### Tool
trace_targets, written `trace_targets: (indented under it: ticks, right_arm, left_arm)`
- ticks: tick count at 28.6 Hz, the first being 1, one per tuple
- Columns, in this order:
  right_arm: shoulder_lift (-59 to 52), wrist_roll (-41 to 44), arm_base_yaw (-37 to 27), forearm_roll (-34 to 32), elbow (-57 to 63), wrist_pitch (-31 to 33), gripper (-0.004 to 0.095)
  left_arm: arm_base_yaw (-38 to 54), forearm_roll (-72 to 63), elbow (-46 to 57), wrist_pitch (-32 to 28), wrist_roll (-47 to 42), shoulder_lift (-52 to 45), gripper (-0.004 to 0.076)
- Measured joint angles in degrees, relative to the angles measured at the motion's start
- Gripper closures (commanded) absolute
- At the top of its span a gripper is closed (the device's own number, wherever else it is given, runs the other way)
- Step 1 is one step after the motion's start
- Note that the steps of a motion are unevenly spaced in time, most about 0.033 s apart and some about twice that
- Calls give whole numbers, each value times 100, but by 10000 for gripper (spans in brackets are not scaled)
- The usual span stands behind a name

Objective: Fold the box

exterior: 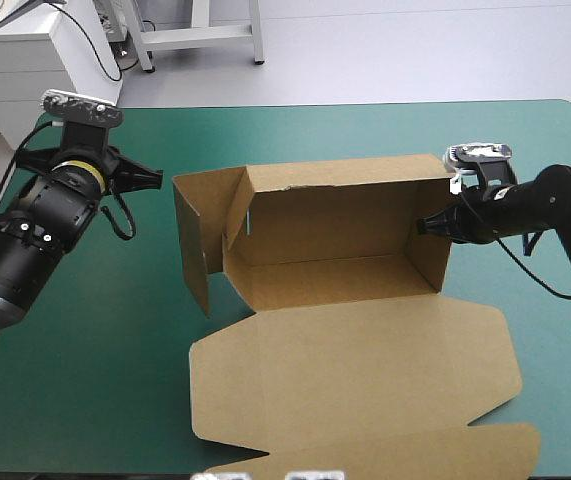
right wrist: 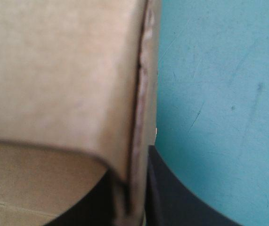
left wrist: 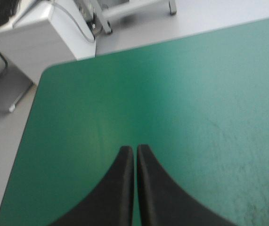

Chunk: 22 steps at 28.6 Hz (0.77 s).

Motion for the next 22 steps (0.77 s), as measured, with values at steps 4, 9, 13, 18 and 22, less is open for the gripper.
trace_targets:
  ticks: [4, 9, 13, 18, 22]
  right_arm:
    - [488, 52, 242, -86, -34, -134, 907]
    - [1011, 239, 577, -155, -294, -598, 788]
    - [1511, 444, 725, -149, -644, -1095, 612]
    - [2028, 414, 834, -168, -1001, -1150, 557]
    - [2080, 341, 867, -348, -1695, -734, 557]
  left_arm:
    - [418, -697, 0, 364, 377, 0, 723]
    - [567, -1201, 0, 861, 948, 0, 727]
    - [572, -1267, 0, 1225, 1129, -6, 727]
    - [572, -1275, -3, 1448, 1177, -11, 727]
    - [572, -1263, -3, 1539, 1195, -11, 727]
